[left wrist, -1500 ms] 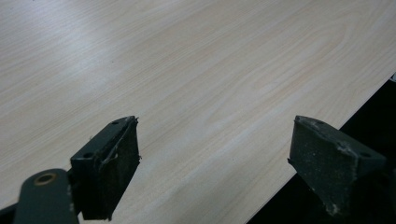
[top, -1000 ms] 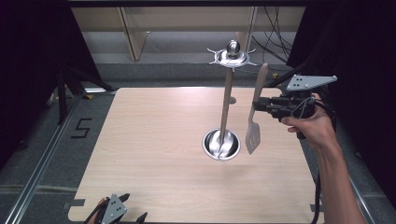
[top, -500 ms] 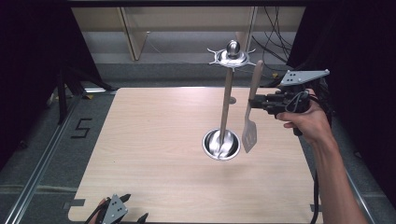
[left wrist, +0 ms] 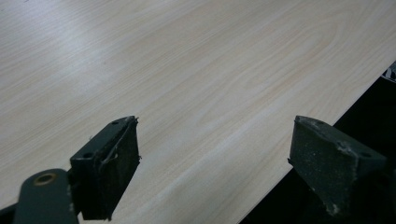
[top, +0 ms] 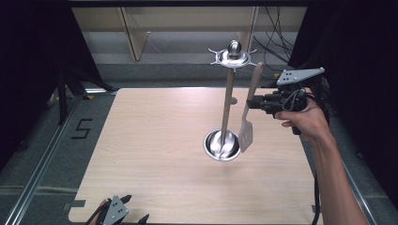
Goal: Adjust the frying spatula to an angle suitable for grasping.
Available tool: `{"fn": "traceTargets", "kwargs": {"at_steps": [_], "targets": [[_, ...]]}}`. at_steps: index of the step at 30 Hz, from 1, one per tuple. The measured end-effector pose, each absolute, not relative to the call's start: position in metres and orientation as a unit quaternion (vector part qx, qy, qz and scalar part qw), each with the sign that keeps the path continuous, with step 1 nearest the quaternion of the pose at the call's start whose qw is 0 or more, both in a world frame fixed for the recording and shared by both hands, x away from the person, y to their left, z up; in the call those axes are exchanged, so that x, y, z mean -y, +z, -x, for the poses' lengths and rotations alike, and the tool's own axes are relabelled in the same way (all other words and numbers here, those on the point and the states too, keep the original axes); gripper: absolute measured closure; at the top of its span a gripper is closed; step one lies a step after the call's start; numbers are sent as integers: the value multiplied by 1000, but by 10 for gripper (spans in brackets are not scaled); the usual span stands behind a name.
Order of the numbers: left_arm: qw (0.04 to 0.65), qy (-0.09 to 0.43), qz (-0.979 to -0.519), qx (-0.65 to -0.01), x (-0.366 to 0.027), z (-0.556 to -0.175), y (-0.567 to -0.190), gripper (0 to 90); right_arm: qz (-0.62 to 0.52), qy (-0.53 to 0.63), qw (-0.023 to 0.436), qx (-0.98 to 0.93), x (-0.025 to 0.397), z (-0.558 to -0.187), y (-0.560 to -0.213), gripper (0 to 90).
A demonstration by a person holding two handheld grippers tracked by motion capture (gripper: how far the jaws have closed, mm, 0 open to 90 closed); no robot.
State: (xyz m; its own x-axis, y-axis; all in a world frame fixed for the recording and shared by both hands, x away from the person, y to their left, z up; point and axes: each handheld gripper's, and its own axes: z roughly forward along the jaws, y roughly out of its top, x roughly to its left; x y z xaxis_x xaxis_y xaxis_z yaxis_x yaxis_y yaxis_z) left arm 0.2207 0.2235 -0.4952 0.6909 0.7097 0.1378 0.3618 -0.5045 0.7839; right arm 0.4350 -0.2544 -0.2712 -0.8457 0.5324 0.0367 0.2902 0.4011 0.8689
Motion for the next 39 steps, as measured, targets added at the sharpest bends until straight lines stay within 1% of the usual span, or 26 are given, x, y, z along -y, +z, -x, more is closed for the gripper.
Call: {"fn": "traceTargets", "kwargs": {"at_steps": [3, 6, 7, 8, 10, 11, 12, 14, 15, 16, 17, 18, 20, 22, 24, 26, 28, 29, 31, 32, 33, 34, 36, 37, 38, 39], "targets": [[379, 229, -839, -315, -224, -221, -495, 152, -245, 494, 133, -823, 254, -435, -272, 763], [380, 228, -838, -319, -223, -221, -495, 152, -249, 490, 126, -826, 256, -435, -272, 761], [381, 226, -838, -319, -223, -220, -495, 152, -251, 498, 134, -819, 255, -435, -274, 759], [382, 223, -837, -323, -223, -220, -496, 152, -253, 496, 132, -820, 255, -435, -273, 759], [374, 228, -844, -311, -224, -221, -495, 152, -254, 496, 138, -819, 255, -434, -273, 758], [379, 220, -837, -326, -222, -219, -495, 152, -254, 495, 137, -819, 256, -434, -274, 757], [381, 223, -837, -323, -223, -220, -495, 152, -244, 492, 139, -824, 257, -435, -273, 757], [380, 224, -838, -320, -223, -220, -495, 152, -257, 492, 125, -822, 257, -432, -273, 755], [380, 222, -835, -330, -222, -219, -496, 152, -255, 494, 126, -822, 257, -432, -274, 754], [376, 228, -841, -316, -224, -221, -495, 152, -253, 495, 138, -820, 256, -433, -274, 748], [381, 221, -835, -331, -222, -219, -496, 152, -256, 499, 142, -816, 256, -432, -275, 734], [381, 223, -838, -320, -223, -220, -495, 152, -258, 497, 143, -816, 255, -432, -274, 723], [379, 224, -839, -319, -223, -220, -495, 152, -256, 497, 148, -816, 256, -432, -274, 708], [378, 224, -838, -323, -223, -219, -495, 152, -263, 498, 144, -813, 257, -431, -274, 695], [385, 226, -833, -326, -222, -220, -497, 152, -268, 494, 141, -815, 257, -429, -274, 657], [381, 223, -835, -329, -222, -219, -496, 151, -268, 496, 147, -813, 257, -430, -274, 644], [392, 218, -826, -340, -220, -218, -498, 151, -269, 493, 137, -816, 260, -429, -273, 611], [391, 220, -826, -341, -220, -218, -498, 151, -266, 493, 140, -816, 261, -429, -274, 592], [378, 226, -838, -322, -223, -220, -496, 151, -273, 496, 142, -812, 262, -427, -274, 548], [383, 225, -836, -323, -223, -221, -496, 151, -277, 502, 147, -806, 262, -425, -276, 538], [392, 217, -824, -346, -220, -218, -498, 151, -290, 507, 147, -798, 262, -422, -277, 534], [393, 216, -822, -351, -219, -217, -499, 151, -286, 503, 145, -803, 264, -421, -276, 529], [394, 215, -822, -351, -219, -217, -499, 151, -289, 508, 156, -796, 265, -417, -279, 485], [394, 215, -822, -351, -219, -217, -499, 151, -289, 508, 156, -796, 265, -417, -279, 485], [385, 224, -832, -331, -222, -220, -497, 152, -299, 510, 156, -791, 269, -414, -282, 459], [385, 224, -832, -331, -222, -220, -497, 152, -302, 511, 158, -789, 269, -413, -284, 448]]}}
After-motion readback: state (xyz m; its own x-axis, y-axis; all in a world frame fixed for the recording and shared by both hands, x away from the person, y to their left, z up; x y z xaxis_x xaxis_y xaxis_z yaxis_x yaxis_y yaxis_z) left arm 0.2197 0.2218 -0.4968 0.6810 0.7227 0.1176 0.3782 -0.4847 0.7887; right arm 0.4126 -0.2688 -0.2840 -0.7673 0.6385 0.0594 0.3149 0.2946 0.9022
